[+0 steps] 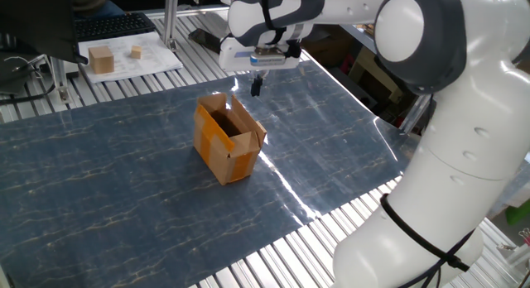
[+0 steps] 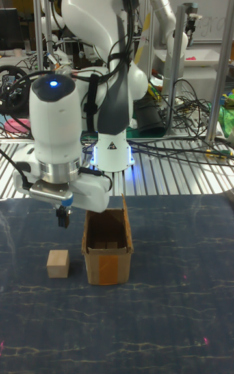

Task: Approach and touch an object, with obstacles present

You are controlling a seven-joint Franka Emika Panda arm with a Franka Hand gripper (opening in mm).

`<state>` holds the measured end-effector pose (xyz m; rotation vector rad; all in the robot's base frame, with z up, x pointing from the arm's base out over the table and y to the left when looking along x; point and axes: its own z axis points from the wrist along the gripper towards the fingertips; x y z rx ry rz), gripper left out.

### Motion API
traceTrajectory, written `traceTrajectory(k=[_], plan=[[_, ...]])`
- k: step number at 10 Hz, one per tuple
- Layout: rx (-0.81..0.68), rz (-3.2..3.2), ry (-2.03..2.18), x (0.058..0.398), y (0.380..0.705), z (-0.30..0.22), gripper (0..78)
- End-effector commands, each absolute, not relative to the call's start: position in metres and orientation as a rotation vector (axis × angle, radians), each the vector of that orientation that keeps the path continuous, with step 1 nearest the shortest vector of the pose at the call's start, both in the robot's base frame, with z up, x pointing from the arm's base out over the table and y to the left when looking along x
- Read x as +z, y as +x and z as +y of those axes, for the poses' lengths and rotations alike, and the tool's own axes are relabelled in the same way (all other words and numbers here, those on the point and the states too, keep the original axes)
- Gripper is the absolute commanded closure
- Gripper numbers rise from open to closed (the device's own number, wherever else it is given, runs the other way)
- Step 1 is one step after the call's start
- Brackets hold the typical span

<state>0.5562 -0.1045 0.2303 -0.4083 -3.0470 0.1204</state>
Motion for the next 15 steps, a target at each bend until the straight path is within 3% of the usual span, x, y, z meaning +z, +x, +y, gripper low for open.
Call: traceTrajectory(k=[1,11,15], plan=[[0.138,-3.065,-0.411,0.2245,0.5632,-0.1104,77.6],[0.127,-3.030,-0.631,0.2170,0.5691,-0.1158,77.6],[0.045,-3.079,-0.701,0.2170,0.5691,-0.1158,77.6]])
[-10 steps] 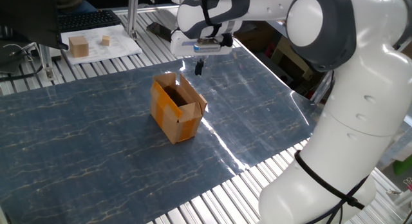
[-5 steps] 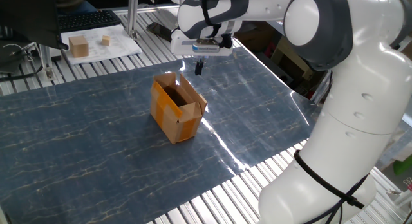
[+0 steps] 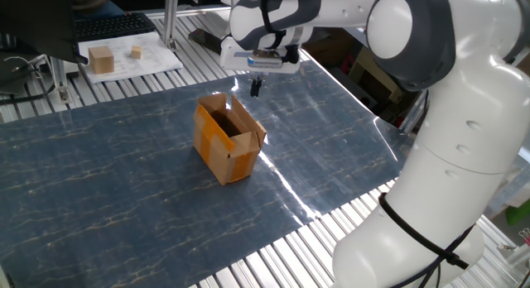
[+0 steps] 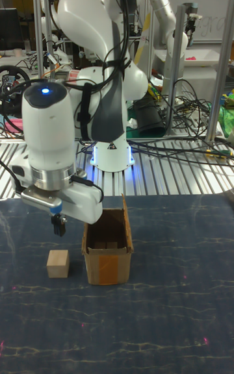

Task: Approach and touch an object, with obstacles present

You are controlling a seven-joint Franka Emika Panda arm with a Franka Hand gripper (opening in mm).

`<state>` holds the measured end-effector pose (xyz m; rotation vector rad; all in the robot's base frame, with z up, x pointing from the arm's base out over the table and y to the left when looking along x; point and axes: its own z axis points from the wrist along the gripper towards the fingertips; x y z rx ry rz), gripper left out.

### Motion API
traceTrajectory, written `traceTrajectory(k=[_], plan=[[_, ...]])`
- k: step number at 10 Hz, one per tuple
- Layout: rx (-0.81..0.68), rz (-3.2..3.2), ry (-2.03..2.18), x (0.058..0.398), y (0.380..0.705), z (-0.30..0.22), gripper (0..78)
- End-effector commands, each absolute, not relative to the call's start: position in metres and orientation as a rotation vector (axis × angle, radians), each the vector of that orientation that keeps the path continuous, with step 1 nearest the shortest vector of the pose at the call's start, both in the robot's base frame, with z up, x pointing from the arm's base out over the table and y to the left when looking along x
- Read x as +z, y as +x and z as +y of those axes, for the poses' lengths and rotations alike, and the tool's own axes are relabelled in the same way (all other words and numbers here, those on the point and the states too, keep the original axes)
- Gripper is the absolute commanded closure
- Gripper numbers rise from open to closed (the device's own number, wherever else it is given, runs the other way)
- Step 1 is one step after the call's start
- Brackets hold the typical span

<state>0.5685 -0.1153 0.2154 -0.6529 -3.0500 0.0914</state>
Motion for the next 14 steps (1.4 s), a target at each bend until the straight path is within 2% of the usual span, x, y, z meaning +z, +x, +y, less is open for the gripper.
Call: traceTrajectory(k=[1,4,14], plan=[[0.045,-3.079,-0.701,0.217,0.569,-0.116,77.6],[0.032,-3.005,-1.011,0.217,0.569,-0.116,77.6],[0.067,-2.824,-1.389,0.218,0.554,-0.135,77.6]])
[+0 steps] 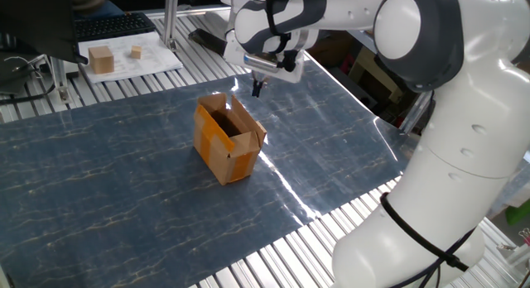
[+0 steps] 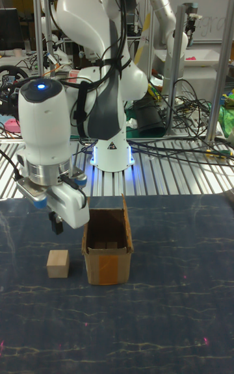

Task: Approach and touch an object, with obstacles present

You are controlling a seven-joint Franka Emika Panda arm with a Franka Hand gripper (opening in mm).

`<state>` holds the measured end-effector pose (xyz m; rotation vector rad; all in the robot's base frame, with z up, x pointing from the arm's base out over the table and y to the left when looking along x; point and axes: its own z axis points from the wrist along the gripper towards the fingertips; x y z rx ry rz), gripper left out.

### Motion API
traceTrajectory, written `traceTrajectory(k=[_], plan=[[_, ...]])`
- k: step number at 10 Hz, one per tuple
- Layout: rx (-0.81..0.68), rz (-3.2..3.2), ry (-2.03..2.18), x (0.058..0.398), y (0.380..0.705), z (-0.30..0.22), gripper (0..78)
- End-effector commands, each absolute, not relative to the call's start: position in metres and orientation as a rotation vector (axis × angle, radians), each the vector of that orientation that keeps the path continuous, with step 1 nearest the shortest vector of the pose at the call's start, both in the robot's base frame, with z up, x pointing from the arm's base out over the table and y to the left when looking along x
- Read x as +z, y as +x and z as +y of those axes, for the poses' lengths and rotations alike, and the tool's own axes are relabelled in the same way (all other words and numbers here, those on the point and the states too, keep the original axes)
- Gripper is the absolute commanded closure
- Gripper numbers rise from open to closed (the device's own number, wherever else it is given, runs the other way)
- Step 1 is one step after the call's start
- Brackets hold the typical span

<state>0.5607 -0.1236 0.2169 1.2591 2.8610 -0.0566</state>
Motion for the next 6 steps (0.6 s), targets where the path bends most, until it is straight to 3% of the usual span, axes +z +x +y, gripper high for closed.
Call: traceTrajectory(k=[1,6], plan=[[-0.076,2.783,1.445,0.217,0.552,-0.135,77.6],[-0.109,2.684,1.590,0.197,0.528,-0.140,77.6]])
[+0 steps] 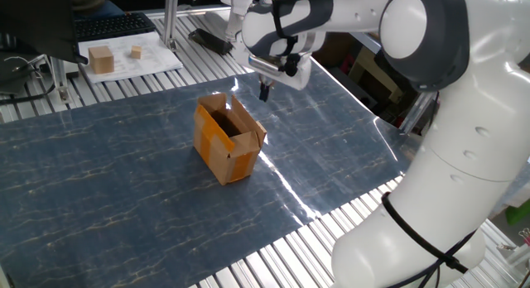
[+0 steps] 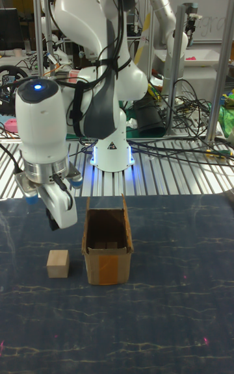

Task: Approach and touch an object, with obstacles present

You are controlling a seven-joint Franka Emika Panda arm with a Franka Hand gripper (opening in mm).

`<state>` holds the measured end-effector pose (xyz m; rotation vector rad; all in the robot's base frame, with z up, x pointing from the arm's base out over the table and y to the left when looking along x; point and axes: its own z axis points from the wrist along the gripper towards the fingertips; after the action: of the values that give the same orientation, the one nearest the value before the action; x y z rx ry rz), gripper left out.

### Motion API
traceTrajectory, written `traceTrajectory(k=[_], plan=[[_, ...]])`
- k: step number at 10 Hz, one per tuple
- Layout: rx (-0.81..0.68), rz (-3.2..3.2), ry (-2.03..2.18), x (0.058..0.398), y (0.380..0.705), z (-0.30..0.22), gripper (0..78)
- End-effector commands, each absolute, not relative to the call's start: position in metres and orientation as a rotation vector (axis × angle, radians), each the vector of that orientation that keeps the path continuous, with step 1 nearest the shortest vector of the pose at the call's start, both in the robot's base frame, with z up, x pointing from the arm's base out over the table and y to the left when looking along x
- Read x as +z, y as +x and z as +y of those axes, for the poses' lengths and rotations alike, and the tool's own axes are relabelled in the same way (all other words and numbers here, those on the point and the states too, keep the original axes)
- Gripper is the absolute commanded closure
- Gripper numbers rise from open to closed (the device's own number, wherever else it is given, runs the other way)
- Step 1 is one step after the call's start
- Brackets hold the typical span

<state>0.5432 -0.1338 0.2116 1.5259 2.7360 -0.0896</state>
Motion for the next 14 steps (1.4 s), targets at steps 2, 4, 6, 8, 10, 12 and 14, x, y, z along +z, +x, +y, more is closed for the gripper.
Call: traceTrajectory(k=[2,4,6,8,10,12,14], plan=[[-0.097,2.645,1.659,0.191,0.523,-0.144,77.6],[-0.067,2.611,1.734,0.187,0.519,-0.145,77.6],[-0.054,2.592,1.771,0.182,0.510,-0.146,77.6],[-0.054,2.583,1.781,0.176,0.503,-0.148,77.6],[-0.038,2.565,1.819,0.172,0.499,-0.150,77.6],[-0.027,2.538,1.856,0.167,0.500,-0.149,77.6],[-0.036,2.515,1.871,0.156,0.501,-0.147,77.6]])
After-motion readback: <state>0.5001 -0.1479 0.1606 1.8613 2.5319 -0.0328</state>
